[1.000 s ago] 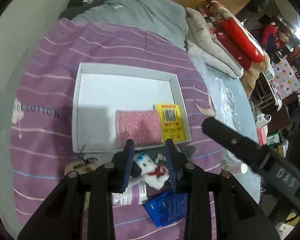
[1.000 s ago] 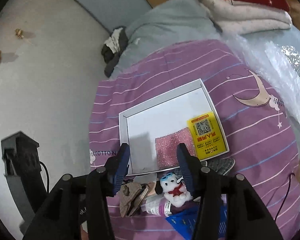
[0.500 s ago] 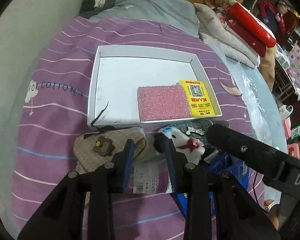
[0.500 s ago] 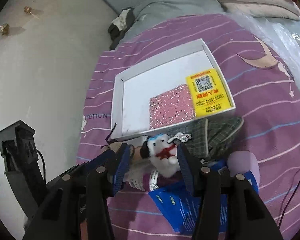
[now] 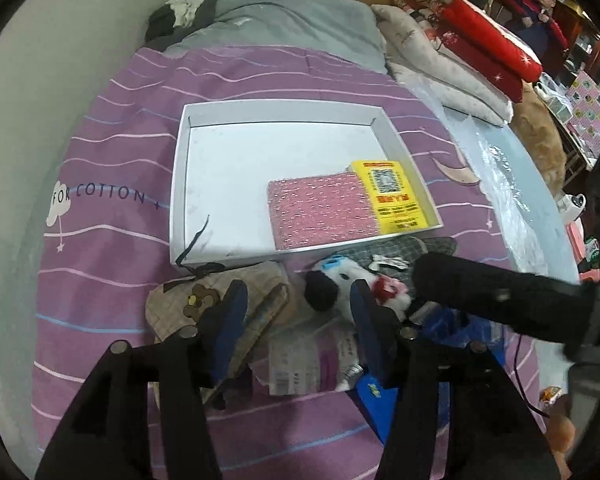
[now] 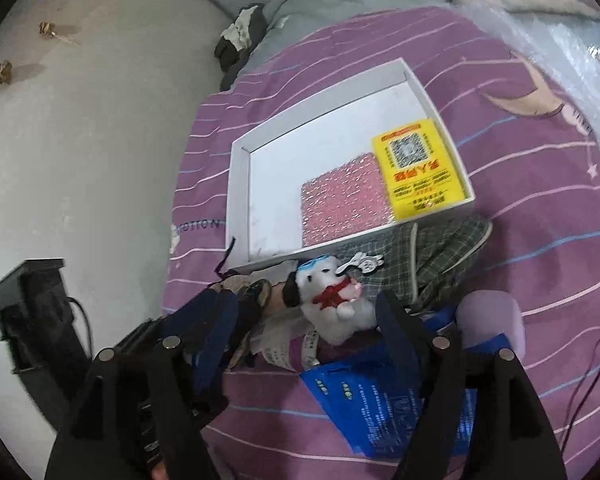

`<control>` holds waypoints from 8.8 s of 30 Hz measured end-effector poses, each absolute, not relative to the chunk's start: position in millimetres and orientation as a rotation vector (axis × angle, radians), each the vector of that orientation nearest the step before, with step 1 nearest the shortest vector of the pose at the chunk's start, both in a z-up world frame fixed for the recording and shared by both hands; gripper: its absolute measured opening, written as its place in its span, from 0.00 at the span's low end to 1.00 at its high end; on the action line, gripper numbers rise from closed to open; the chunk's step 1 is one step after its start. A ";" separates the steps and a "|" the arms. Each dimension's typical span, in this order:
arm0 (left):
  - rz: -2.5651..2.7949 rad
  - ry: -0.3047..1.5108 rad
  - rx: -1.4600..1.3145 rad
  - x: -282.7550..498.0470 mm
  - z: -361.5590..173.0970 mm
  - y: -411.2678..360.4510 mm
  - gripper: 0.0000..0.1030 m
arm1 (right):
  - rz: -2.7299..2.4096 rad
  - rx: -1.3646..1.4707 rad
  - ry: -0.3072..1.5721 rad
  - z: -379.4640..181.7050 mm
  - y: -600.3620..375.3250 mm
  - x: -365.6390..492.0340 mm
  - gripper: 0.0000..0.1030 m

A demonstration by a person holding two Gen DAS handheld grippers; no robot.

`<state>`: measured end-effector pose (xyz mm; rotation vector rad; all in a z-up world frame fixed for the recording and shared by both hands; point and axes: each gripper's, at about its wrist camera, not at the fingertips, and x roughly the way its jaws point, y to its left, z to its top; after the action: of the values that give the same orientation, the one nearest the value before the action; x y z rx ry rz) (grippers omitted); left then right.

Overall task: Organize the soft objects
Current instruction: 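Grasp the plaid cloth item with the left gripper while the right gripper grasps the white plush dog, then lift the plaid item and plush dog and lower them into the tray, then open both grippers and withdraw them from the tray, then move the right gripper toward the blue printed packets, then grasp one blue printed packet with the right gripper and lift it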

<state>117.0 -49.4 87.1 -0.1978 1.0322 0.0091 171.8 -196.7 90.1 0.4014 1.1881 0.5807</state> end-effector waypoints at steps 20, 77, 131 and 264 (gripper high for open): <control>0.001 1.020 -0.306 103.5 90.0 6.5 0.53 | 0.578 0.370 1.182 86.8 -183.5 175.4 0.70; -0.036 1.102 -0.479 88.2 73.6 58.3 0.36 | 0.600 0.328 1.097 83.0 -169.7 177.1 0.44; 0.131 0.946 -0.336 174.1 43.5 -4.8 0.63 | 0.325 0.414 1.038 30.6 -181.1 243.9 0.73; -0.167 0.923 -0.215 5.1 5.0 -95.1 0.35 | 0.622 0.320 0.805 14.8 -256.8 39.1 0.38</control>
<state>5.1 -95.1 5.0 -0.2148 0.9229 -0.1673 39.1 -256.8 14.8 0.3200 0.8045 0.6218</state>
